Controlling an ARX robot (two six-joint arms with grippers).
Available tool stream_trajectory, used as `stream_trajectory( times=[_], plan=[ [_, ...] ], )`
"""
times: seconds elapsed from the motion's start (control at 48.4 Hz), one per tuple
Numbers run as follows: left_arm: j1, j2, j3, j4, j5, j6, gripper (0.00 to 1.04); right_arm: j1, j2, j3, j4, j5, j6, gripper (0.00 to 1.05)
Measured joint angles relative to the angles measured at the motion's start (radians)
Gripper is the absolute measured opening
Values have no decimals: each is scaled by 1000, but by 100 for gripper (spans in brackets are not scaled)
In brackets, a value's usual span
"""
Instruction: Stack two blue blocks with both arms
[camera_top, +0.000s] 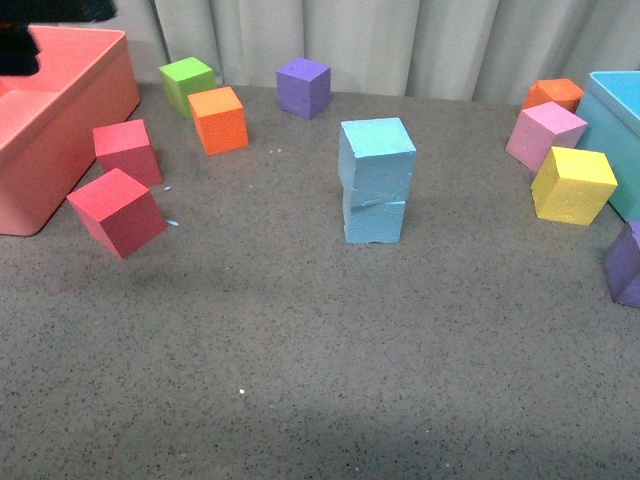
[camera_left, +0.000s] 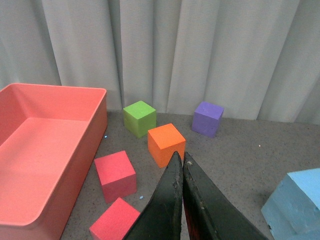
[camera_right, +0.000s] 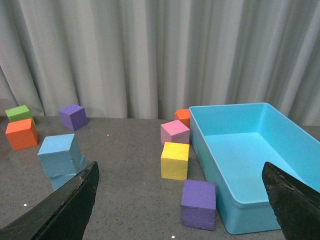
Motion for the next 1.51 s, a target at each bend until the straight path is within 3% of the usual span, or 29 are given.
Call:
stream_trajectory(
  times=[0.268, 0.599, 0.661, 0.723, 1.507],
  plan=[
    [126, -211, -242, 27, 117, 9, 4, 0, 0, 0, 0, 0, 0, 95],
    [214, -553, -361, -187, 208, 10, 4, 0, 0, 0, 0, 0, 0, 95],
    [267, -620, -374, -242, 282, 11, 4, 0, 0, 0, 0, 0, 0, 95],
    [297, -683, -385, -293, 293, 11, 4, 0, 0, 0, 0, 0, 0, 95],
    [303, -1199, -392, -765, 298, 11, 4, 0, 0, 0, 0, 0, 0, 95]
  ],
)
